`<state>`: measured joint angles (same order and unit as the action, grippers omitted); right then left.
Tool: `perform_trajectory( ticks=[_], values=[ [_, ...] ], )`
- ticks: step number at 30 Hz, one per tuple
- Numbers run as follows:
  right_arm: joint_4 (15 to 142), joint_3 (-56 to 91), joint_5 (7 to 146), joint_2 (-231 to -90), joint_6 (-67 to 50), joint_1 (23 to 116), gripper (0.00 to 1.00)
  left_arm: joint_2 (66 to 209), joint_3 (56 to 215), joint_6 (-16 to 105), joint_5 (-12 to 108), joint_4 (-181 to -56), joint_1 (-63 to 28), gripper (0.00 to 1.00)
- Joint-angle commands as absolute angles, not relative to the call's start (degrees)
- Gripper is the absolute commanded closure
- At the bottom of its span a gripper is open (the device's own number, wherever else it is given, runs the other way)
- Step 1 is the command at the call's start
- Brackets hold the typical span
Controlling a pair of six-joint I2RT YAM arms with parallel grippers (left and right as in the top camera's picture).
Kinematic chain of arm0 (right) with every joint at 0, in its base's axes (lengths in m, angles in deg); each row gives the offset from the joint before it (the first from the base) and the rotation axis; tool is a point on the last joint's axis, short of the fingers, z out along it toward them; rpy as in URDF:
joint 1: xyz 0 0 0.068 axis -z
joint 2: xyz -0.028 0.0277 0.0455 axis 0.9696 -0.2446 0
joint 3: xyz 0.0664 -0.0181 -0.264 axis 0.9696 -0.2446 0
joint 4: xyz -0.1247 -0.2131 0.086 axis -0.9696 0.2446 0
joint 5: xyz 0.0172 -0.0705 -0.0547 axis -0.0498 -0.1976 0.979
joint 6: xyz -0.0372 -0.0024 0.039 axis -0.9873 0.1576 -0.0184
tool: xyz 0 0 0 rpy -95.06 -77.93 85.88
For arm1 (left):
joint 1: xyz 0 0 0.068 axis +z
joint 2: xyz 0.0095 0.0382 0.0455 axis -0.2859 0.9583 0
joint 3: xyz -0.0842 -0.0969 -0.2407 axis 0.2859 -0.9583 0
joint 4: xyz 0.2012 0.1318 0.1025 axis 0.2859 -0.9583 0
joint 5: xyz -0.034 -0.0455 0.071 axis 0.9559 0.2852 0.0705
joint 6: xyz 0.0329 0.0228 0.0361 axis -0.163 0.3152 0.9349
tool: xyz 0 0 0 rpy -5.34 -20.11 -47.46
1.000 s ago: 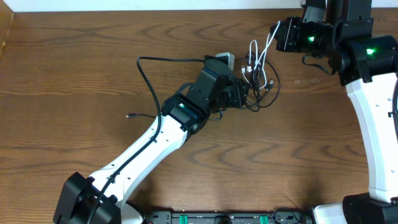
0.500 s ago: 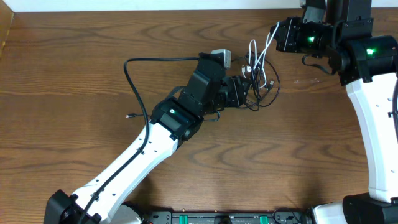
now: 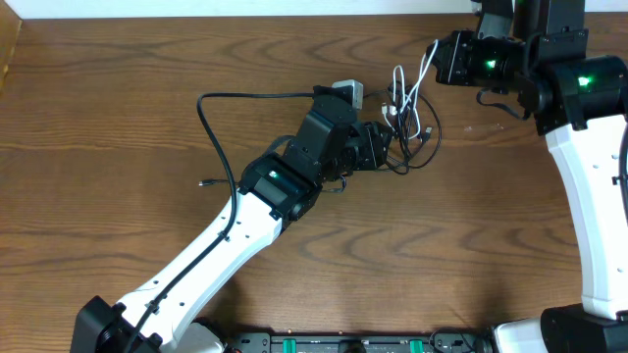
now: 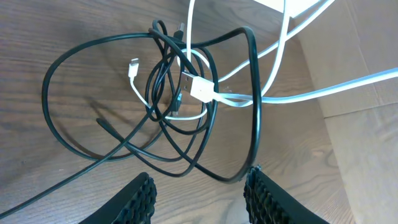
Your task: Untangle cables
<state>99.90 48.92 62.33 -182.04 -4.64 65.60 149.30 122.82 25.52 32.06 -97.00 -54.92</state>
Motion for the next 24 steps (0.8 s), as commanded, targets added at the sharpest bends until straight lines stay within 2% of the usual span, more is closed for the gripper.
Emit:
perform_trajectory(
  ticks=[1, 24],
  values=[
    [99.9, 49.8, 61.5, -181.7, -4.1, 65.3, 0.99, 149.8, 123.5, 26.2, 31.3, -97.2, -55.0, 0.51],
    [99.9, 49.8, 60.0, -181.7, -4.0, 65.3, 0.99, 151.2, 123.5, 26.3, 31.3, -97.5, -55.0, 0.50]
  ],
)
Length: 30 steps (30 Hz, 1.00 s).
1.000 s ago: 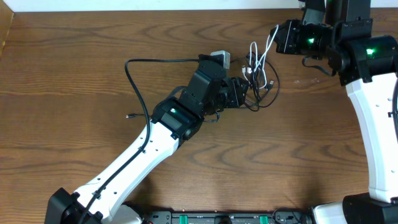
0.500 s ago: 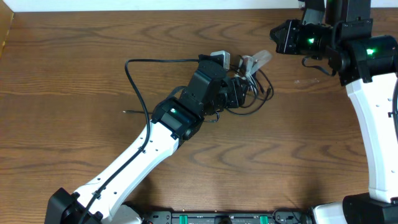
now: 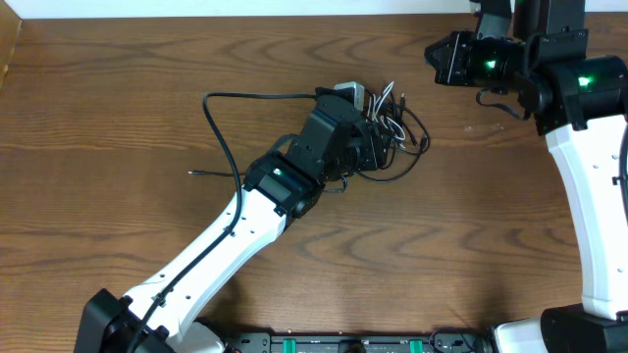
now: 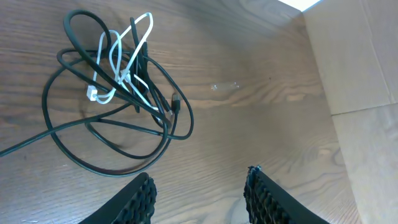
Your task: Untangle cables
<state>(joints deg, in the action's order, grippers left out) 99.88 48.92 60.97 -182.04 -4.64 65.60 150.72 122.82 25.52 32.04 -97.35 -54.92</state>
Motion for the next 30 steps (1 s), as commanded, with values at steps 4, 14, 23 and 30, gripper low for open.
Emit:
perform_trajectory(
  ticks=[4, 14, 23, 30],
  values=[
    [99.9, 49.8, 59.3, -181.7, -4.0, 65.3, 0.99, 151.3, 123.5, 26.3, 31.2, -97.4, -55.0, 0.50],
    [100.0, 49.8, 58.7, -181.7, -4.0, 65.3, 0.99, 152.7, 123.5, 26.3, 31.2, -97.2, -54.9, 0.49],
    [100.2, 49.8, 58.7, -181.7, -4.0, 65.3, 0.99, 152.7, 123.5, 26.3, 29.7, -96.5, -54.9, 0.72],
    [100.4, 49.8, 58.0, -181.7, -4.1, 65.3, 0.99, 152.7, 123.5, 29.6, 29.7, -97.9, -54.9, 0.90]
  ],
)
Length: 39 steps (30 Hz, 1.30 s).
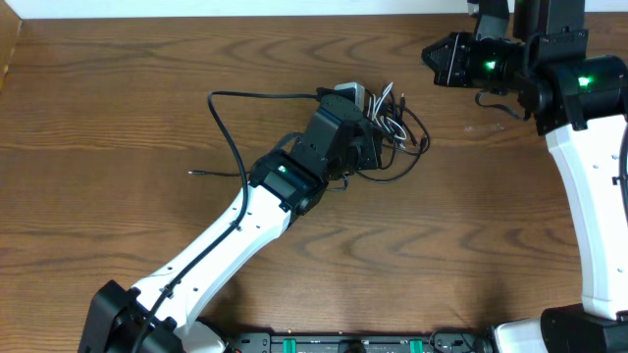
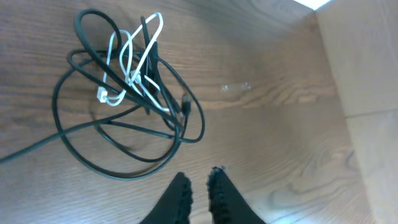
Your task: Untangle cables
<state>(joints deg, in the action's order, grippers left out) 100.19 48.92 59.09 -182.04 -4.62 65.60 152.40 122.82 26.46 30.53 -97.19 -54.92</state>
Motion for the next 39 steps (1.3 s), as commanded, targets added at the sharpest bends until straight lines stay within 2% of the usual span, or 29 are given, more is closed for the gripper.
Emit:
perform_trajectory(
  ticks=[1, 15, 17, 19, 21, 23, 25, 27, 35, 37, 39],
  values=[
    [100.5, 49.8, 57.8, -181.7, -4.1, 65.3, 0.99, 152.7, 123.5, 30.7, 29.7, -98.4, -54.9, 0.92],
    [99.8, 49.8, 57.9, -181.7, -4.1, 65.3, 0.99, 152.7, 123.5, 36.2, 29.4, -98.9, -54.9, 0.92],
    [99.8, 49.8, 57.9, -181.7, -4.1, 65.3, 0.99, 153.0, 123.5, 36.2, 26.9, -98.5, -54.9, 0.83],
    [99.7, 49.8, 57.9, -181.7, -4.6, 65.4, 0.99, 153.7, 123.5, 36.2, 23.8, -97.8, -54.9, 0.60],
    [99.8, 49.8, 59.1, -181.7, -4.7, 65.4, 0.99, 155.3, 123.5, 36.7, 22.2, -96.5, -54.9, 0.49],
    [100.0, 49.8, 59.9, -181.7, -4.7, 65.4, 0.99, 157.8, 123.5, 38.7, 22.6, -94.4, -54.9, 0.42],
    [100.2, 49.8, 60.1, -181.7, -4.7, 65.4, 0.99, 160.8, 123.5, 38.5, 22.7, -92.0, -54.9, 0.29],
    [100.3, 49.8, 60.1, -181.7, -4.7, 65.4, 0.99, 163.0, 123.5, 37.7, 22.7, -89.2, -54.6, 0.23],
    [102.2, 49.8, 60.1, -181.7, -4.7, 65.4, 0.99, 169.6, 123.5, 30.7, 22.7, -79.2, -51.1, 0.23],
    [103.0, 49.8, 60.4, -181.7, -4.7, 65.4, 0.99, 170.5, 123.5, 29.5, 22.7, -77.8, -50.2, 0.33],
    [103.5, 49.8, 60.6, -181.7, -4.8, 65.4, 0.99, 170.8, 123.5, 28.4, 22.7, -77.6, -49.6, 0.50]
  ],
)
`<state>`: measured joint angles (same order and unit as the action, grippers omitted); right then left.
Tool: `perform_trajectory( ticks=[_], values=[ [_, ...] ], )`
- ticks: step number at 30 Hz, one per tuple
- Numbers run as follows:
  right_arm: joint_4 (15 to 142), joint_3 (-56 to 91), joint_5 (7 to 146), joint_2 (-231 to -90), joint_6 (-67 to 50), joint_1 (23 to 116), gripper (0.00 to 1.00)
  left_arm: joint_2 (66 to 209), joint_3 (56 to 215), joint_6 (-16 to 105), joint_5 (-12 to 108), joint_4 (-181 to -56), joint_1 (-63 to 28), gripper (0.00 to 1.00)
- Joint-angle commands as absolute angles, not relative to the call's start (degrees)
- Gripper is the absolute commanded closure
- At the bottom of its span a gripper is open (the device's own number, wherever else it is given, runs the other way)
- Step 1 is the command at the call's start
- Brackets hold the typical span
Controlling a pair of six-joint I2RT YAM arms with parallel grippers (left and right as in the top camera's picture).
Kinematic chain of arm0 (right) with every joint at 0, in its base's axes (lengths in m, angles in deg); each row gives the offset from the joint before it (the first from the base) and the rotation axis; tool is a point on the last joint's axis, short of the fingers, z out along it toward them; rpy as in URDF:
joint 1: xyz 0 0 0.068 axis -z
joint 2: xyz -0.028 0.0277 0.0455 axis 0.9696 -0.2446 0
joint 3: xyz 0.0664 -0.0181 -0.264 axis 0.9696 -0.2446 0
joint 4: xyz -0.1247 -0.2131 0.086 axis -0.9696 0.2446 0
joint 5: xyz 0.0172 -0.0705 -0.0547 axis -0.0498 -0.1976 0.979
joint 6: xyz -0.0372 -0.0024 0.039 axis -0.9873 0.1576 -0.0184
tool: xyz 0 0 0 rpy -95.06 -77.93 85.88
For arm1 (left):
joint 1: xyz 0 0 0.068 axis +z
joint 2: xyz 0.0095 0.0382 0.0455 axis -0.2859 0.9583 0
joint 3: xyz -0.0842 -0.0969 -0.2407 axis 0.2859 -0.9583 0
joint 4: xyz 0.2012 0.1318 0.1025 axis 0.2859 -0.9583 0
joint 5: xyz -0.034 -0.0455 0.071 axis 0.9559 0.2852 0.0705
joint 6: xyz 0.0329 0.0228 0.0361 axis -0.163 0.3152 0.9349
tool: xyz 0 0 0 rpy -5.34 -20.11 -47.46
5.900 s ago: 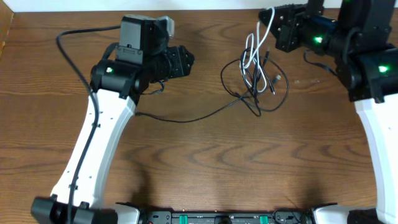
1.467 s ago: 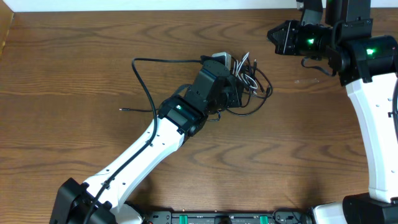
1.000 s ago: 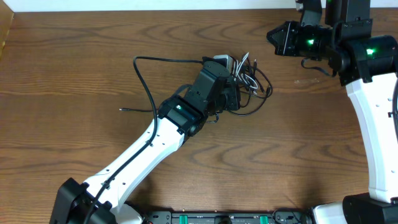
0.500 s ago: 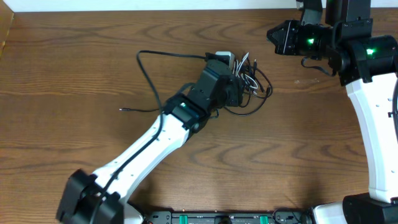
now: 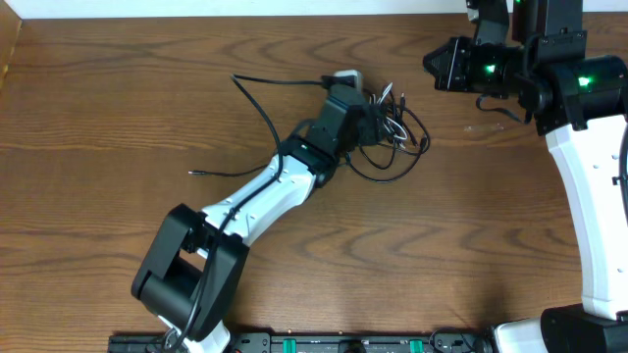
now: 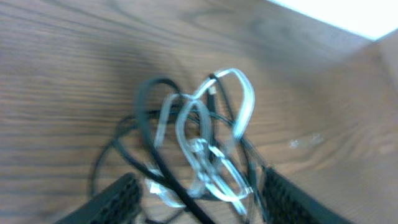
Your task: Untangle cables
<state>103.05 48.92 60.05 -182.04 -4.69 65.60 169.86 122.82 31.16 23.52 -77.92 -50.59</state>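
Note:
A knot of black and white cables lies at the back middle of the wooden table. In the left wrist view the white cable loops through the black cable, blurred. My left gripper is open, and its fingers straddle the knot low over the table. One black strand trails off left to a free end. My right gripper hangs up right of the knot, clear of it, with nothing seen in it.
A white plug sits at the knot's back left, beside the left wrist. The table's back edge runs just behind. The right arm stands along the right side. The arms' base rail lines the front edge.
My left gripper was shut and drawn back from the knot; now it is open and right over it. The left arm has swung, and the trailing black strand's bend lies further right.
At first my right gripper held the white cable stretched up out of the knot, with the left gripper open beside it. Then the white cable lay back on the knot, out of the right gripper. The left gripper was then shut, and now stands open around the knot.

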Motion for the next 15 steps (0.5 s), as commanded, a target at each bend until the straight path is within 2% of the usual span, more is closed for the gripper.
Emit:
perform_trajectory(
  ticks=[1, 6, 15],
  values=[
    [103.7, 49.8, 60.6, -181.7, -5.0, 65.3, 0.99, 170.8, 123.5, 28.3, 22.7, -77.6, -49.3, 0.57],
    [104.0, 49.6, 61.0, -181.8, -5.2, 65.4, 0.99, 169.9, 123.5, 28.4, 23.7, -77.7, -49.1, 0.92],
    [105.5, 49.4, 61.3, -183.5, -7.7, 65.4, 0.99, 156.2, 123.5, 32.7, 33.5, -82.6, -46.7, 0.92]
  ],
)
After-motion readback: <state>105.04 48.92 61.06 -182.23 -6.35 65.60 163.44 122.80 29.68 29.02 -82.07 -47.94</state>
